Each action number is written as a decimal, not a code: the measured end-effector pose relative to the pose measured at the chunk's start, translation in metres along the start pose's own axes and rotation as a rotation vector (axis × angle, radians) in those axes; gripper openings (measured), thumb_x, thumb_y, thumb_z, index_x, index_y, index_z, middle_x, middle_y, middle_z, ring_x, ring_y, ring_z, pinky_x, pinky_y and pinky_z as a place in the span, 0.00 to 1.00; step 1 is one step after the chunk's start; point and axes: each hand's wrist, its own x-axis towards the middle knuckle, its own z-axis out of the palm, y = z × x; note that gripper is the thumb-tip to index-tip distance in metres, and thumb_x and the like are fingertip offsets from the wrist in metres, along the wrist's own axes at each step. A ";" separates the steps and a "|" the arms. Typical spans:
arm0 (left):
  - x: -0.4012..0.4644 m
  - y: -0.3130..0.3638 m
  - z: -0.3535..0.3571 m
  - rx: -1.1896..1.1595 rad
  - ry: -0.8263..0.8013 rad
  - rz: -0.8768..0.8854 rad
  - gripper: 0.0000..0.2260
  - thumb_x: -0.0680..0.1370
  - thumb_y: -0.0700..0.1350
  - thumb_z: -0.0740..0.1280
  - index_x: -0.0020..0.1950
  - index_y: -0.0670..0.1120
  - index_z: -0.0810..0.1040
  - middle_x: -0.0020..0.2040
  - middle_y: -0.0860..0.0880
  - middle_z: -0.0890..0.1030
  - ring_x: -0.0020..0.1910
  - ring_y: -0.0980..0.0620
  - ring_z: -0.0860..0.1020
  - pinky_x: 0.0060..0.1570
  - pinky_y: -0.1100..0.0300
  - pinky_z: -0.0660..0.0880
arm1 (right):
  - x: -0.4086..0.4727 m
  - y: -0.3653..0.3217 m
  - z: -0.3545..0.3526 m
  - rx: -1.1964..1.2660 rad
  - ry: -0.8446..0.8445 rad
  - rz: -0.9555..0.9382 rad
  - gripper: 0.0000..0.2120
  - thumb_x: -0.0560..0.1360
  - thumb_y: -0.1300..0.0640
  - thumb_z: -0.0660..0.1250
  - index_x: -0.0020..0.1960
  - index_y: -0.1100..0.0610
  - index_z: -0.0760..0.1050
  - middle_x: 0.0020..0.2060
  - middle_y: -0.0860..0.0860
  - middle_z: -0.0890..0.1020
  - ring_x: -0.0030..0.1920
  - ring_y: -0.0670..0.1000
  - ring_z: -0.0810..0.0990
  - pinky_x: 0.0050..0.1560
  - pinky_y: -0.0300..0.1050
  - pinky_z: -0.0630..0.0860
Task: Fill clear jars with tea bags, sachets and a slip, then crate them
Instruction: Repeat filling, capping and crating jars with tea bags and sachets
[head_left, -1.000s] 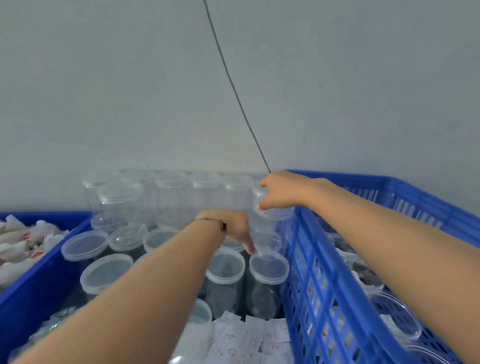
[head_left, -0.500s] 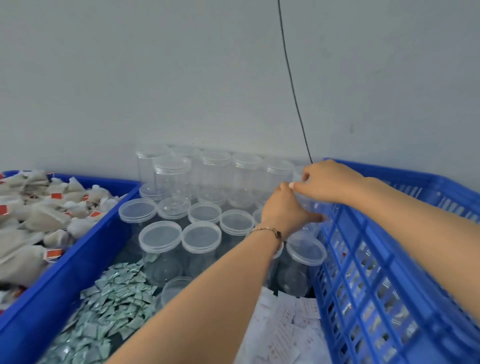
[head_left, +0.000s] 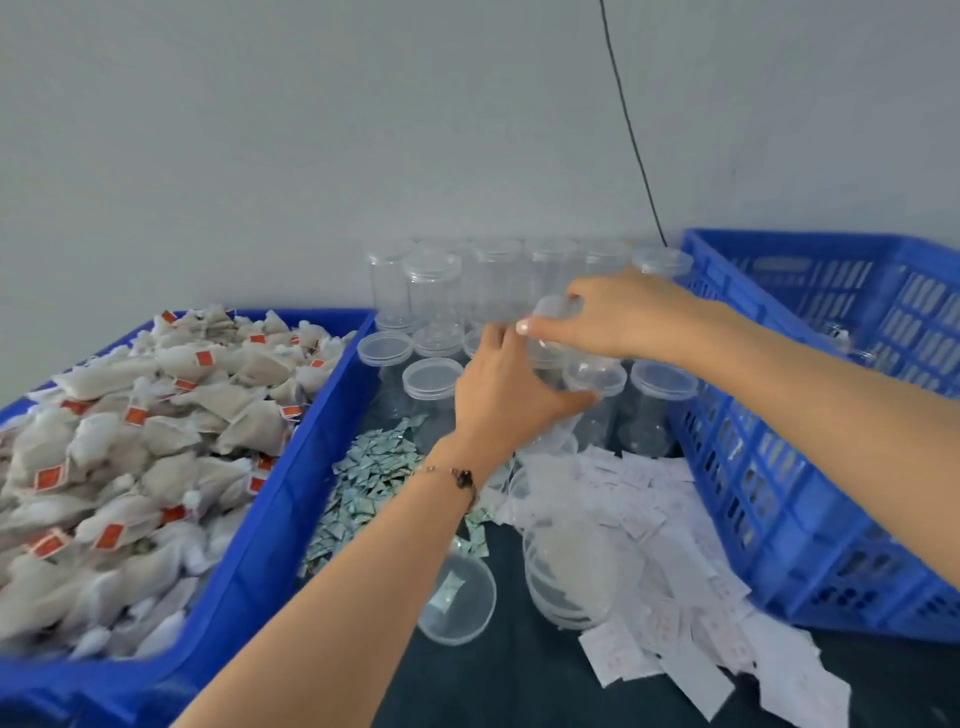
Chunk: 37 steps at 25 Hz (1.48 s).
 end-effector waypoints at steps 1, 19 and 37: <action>-0.011 -0.007 -0.002 0.023 -0.006 0.018 0.40 0.61 0.67 0.74 0.66 0.50 0.68 0.53 0.57 0.65 0.51 0.53 0.76 0.40 0.60 0.68 | -0.008 -0.003 0.004 0.036 -0.075 0.012 0.48 0.60 0.19 0.51 0.69 0.50 0.68 0.63 0.53 0.76 0.54 0.56 0.76 0.44 0.46 0.68; -0.104 -0.062 -0.016 -0.042 -0.074 -0.147 0.43 0.51 0.75 0.62 0.64 0.64 0.58 0.37 0.63 0.76 0.36 0.65 0.74 0.32 0.72 0.62 | -0.072 -0.051 0.076 0.273 -0.112 -0.200 0.38 0.63 0.27 0.63 0.69 0.41 0.64 0.57 0.45 0.68 0.62 0.50 0.70 0.54 0.45 0.70; -0.123 -0.070 -0.013 -0.133 -0.113 -0.010 0.34 0.57 0.66 0.71 0.58 0.68 0.59 0.52 0.70 0.69 0.50 0.68 0.71 0.43 0.73 0.68 | -0.097 -0.047 0.052 0.276 -0.469 -0.409 0.29 0.67 0.58 0.71 0.60 0.37 0.62 0.66 0.46 0.61 0.67 0.50 0.62 0.49 0.44 0.75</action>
